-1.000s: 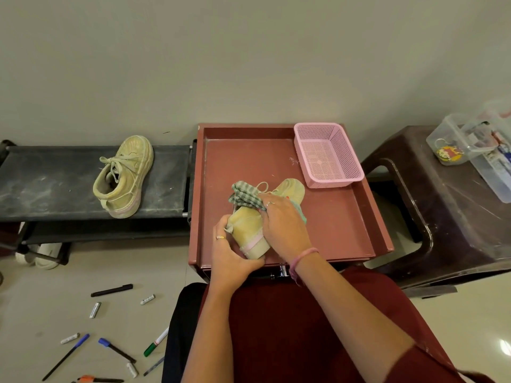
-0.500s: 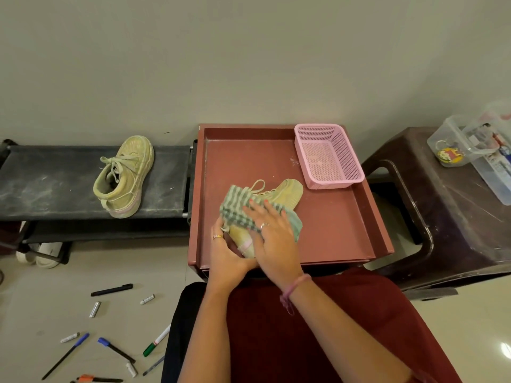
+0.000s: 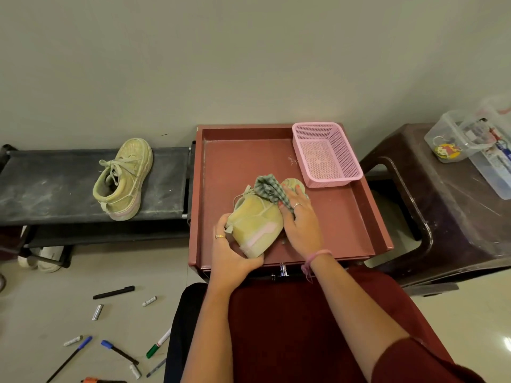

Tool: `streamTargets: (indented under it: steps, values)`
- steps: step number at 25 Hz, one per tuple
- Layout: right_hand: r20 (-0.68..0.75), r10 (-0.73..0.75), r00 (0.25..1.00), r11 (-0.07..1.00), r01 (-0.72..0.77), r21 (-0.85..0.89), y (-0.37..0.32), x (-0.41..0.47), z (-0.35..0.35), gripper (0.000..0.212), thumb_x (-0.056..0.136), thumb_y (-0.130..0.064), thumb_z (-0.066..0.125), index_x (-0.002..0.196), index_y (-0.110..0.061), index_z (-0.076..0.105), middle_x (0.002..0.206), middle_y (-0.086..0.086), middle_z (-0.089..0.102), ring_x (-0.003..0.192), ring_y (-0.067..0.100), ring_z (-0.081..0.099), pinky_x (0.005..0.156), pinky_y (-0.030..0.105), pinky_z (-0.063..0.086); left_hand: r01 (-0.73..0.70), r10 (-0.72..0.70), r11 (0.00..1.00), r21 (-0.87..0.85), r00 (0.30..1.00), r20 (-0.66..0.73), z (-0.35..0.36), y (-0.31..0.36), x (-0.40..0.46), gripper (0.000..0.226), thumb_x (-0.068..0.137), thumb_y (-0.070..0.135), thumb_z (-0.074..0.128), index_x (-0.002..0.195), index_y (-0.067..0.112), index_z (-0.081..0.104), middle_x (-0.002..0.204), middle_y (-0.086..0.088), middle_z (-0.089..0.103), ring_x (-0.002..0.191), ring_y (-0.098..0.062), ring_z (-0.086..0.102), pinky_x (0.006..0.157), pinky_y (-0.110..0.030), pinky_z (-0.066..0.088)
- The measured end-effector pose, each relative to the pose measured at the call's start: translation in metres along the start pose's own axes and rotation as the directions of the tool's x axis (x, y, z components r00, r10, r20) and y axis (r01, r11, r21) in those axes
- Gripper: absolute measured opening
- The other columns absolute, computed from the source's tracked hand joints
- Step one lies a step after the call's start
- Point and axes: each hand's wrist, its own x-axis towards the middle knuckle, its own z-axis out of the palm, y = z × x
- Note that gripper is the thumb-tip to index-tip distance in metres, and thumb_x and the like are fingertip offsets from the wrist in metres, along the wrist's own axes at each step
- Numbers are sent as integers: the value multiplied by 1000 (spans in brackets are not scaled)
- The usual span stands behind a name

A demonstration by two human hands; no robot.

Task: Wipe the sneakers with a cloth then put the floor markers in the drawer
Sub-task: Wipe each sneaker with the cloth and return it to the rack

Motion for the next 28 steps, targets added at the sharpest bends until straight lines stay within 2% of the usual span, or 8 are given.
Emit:
streamTargets:
  steps: [2, 5, 7, 12, 15, 21, 25, 28]
  values:
    - [21, 2, 1000, 1000, -2, -10, -11, -2, 2, 43, 97, -22, 45, 140, -26, 42, 149, -7, 36, 144, 8, 12, 119, 41, 12, 2, -2, 1000, 20, 1000, -3, -1, -2, 1, 92, 53, -13, 83, 121, 32, 38, 119, -1, 50, 101, 18, 50, 79, -1, 40]
    - [143, -205, 968, 972, 183, 148, -26, -52, 12, 45, 97, -14, 45, 137, -33, 41, 148, -22, 29, 144, 1, 7, 119, 27, 4, 22, -22, 999, -25, 999, 35, -1, -5, 3, 92, 54, -21, 79, 128, 13, 37, 110, 3, 55, 94, 16, 56, 74, -4, 44]
    - [156, -281, 947, 947, 248, 206, -15, -77, 9, 48, 96, -7, 46, 139, -28, 43, 149, -18, 32, 145, 5, 11, 118, 21, 9, 12, -11, 1000, -10, 998, 61, -1, -4, 1, 90, 54, -23, 78, 127, 10, 36, 109, 6, 53, 94, 18, 55, 73, -2, 44]
    - [-53, -47, 997, 987, 55, 154, 15, -12, -9, 49, 94, -2, 49, 137, -24, 43, 145, -7, 41, 141, 8, 24, 116, 31, 24, 19, -20, 999, 28, 999, 41, -4, -10, 3, 92, 55, -11, 83, 125, 26, 36, 119, 4, 51, 104, 14, 52, 81, -5, 43]
    - [-57, 74, 996, 985, -65, 159, 12, 24, -15, 42, 93, -4, 50, 135, -12, 50, 140, 2, 50, 135, 17, 39, 113, 34, 30, 17, -20, 997, 78, 999, 39, -6, -17, 4, 97, 55, -3, 84, 127, 35, 32, 125, 3, 48, 112, 7, 50, 89, -9, 43]
    - [-49, 73, 996, 992, -68, 103, 13, -8, -17, 44, 94, -5, 50, 137, -14, 46, 144, -2, 44, 140, 13, 29, 114, 23, 21, -49, 46, 958, 284, 999, 17, -7, -25, 12, 109, 58, 2, 81, 145, 21, 18, 138, 6, 23, 128, -10, 35, 108, -30, 36]
    - [-71, 109, 991, 991, -103, 88, 16, -24, -11, 43, 95, -7, 49, 138, -14, 45, 146, -2, 41, 141, 15, 27, 115, 27, 22, -189, 180, 838, 512, 981, 67, -10, -25, 19, 102, 67, 6, 80, 147, 13, 18, 150, 3, 17, 140, -17, 24, 114, -37, 26]
    - [-87, 86, 993, 996, -86, 6, 8, -37, 5, 43, 96, -9, 46, 138, -16, 45, 149, -7, 35, 144, 14, 17, 118, 27, 17, -258, 241, 683, 683, 963, 122, -7, -28, 22, 107, 63, 9, 83, 147, 8, 16, 146, -5, 21, 140, -32, 24, 111, -56, 31]
